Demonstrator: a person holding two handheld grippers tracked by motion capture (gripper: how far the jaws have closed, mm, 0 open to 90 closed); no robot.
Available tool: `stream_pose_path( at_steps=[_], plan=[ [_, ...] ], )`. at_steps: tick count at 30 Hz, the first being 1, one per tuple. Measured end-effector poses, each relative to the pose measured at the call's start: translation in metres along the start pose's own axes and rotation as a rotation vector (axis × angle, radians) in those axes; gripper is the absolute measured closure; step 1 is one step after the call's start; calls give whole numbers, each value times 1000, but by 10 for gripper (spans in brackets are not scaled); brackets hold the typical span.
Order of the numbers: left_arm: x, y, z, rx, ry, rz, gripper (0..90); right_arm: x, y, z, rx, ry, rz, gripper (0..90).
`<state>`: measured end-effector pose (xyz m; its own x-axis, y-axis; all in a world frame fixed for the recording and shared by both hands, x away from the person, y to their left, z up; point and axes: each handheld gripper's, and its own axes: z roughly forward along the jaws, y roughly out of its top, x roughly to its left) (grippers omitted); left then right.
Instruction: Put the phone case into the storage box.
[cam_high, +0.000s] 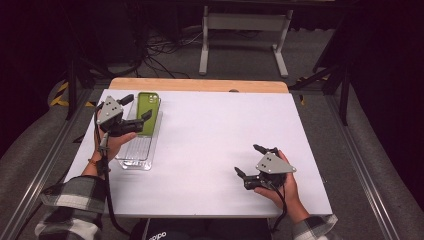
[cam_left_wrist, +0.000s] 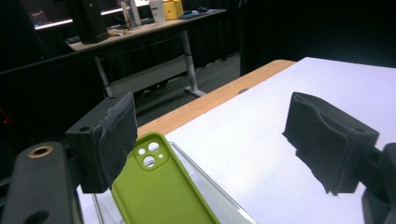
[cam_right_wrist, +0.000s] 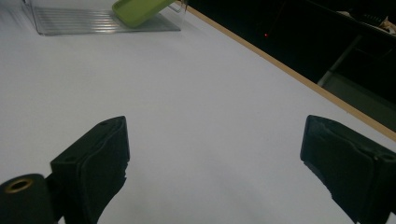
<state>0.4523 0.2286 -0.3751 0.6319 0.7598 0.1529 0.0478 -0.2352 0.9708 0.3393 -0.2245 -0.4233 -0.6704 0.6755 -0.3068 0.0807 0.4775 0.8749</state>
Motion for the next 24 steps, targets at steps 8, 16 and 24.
stream_pose_path(
  at_steps=[8,16,24],
  plan=[
    [-8,3,-7,-21,-17,16,161,0,1,-1,-6,-3,-4,89],
    [-17,5,-13,-39,-31,22,131,2,2,-2,-10,-3,-7,89],
    [-24,7,-17,-37,-44,25,82,3,3,-2,-11,0,-11,89]
  ],
)
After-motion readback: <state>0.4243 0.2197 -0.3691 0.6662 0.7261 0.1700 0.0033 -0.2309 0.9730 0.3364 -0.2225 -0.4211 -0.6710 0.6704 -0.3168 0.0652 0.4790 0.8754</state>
